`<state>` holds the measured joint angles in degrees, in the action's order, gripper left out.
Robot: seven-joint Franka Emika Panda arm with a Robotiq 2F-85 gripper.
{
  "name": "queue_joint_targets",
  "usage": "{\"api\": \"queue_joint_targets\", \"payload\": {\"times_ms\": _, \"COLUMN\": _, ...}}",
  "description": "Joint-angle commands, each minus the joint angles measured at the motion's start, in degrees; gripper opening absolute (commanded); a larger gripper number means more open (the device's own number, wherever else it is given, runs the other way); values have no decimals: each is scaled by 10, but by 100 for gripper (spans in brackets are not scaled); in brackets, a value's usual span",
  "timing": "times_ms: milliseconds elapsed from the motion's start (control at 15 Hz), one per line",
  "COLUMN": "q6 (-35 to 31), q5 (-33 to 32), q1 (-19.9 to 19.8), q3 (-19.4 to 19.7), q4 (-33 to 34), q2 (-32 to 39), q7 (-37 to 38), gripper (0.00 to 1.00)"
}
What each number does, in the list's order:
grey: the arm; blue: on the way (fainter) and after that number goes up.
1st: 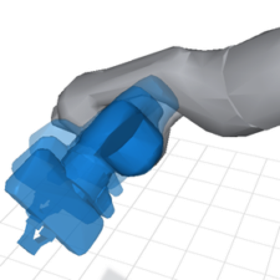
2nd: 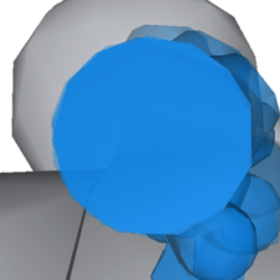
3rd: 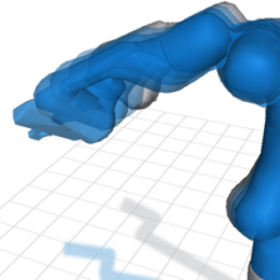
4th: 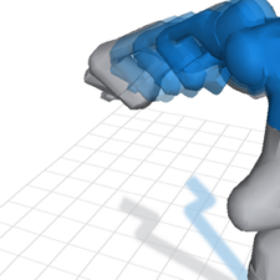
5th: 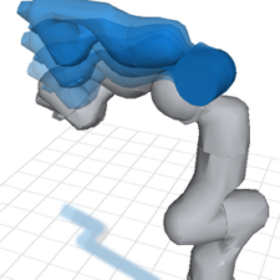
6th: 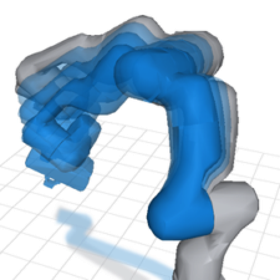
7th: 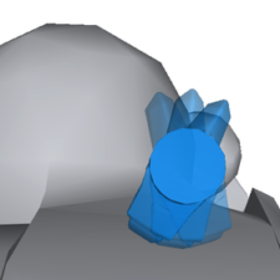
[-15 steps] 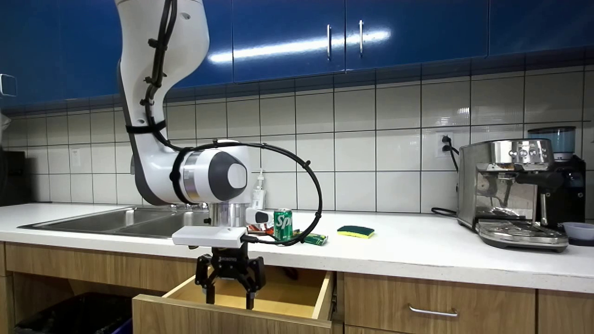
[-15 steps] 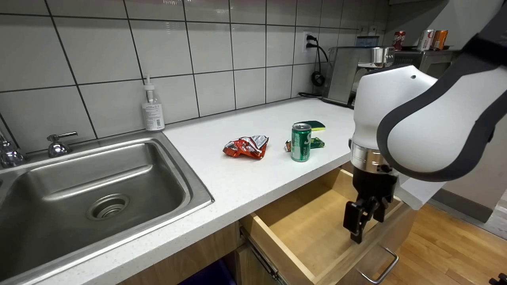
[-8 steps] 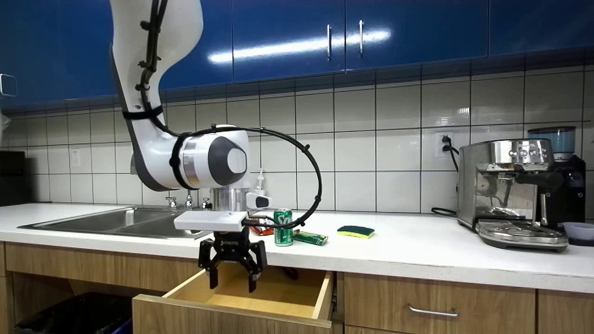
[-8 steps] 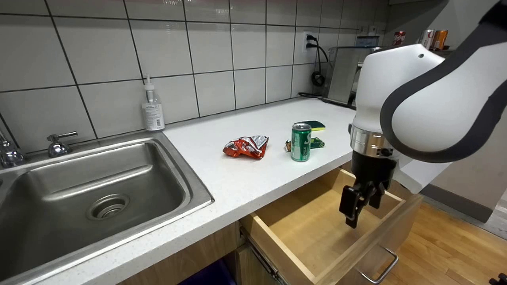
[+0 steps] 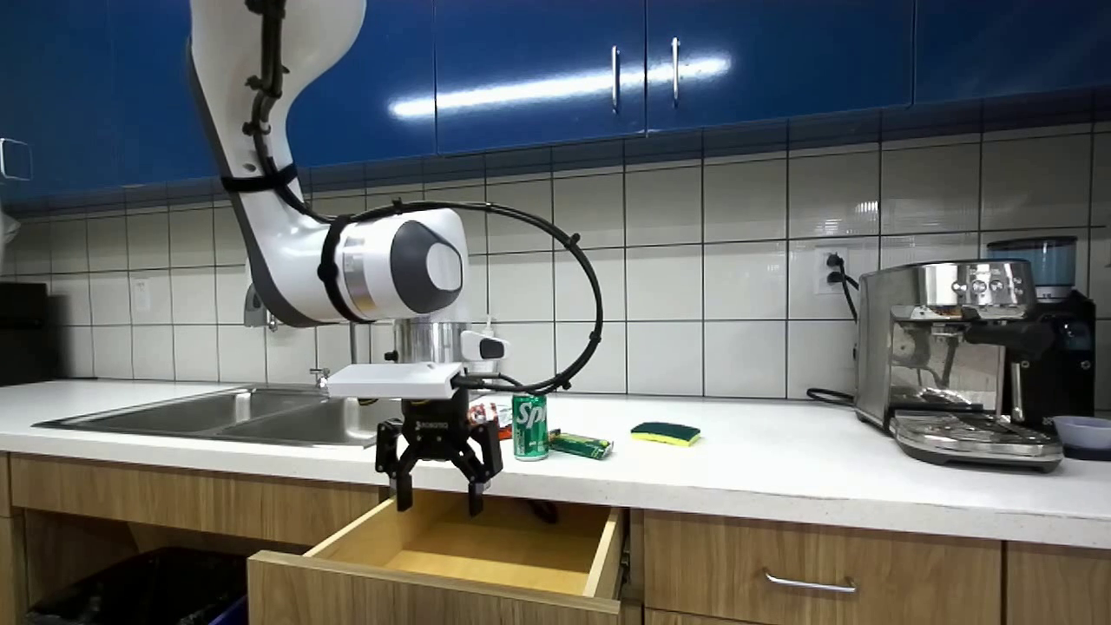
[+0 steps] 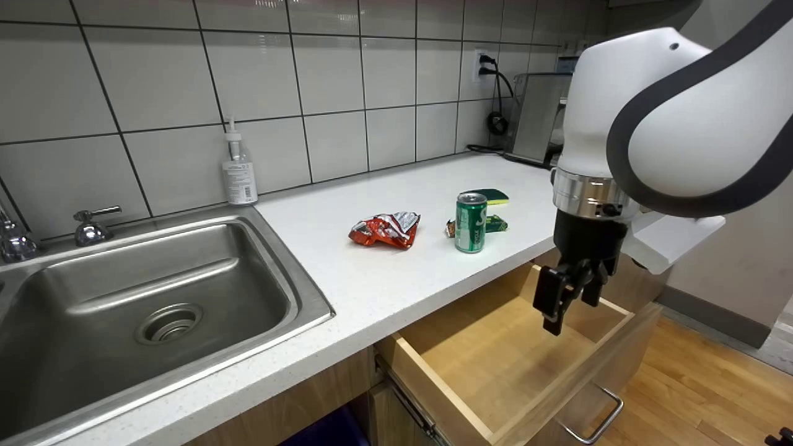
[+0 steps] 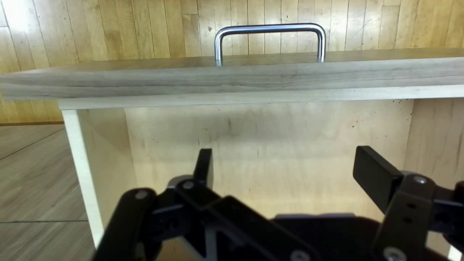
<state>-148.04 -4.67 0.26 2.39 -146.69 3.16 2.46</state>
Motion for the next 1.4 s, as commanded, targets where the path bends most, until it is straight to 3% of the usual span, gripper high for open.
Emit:
{"api": "queue_joint_targets", "payload": {"times_ms": 0, "q6": 30, "q5": -27, "q1": -4, "q3": 0, "q4": -7, "q2": -40, "q7": 30, "gripper": 100}}
{"api": "queue_joint_targets", "payload": {"times_ms": 1333, "q6": 31, "q5": -73, "q1": -22, "q3": -1, "q4": 40, "q2": -58, "q7": 50, "gripper": 100}}
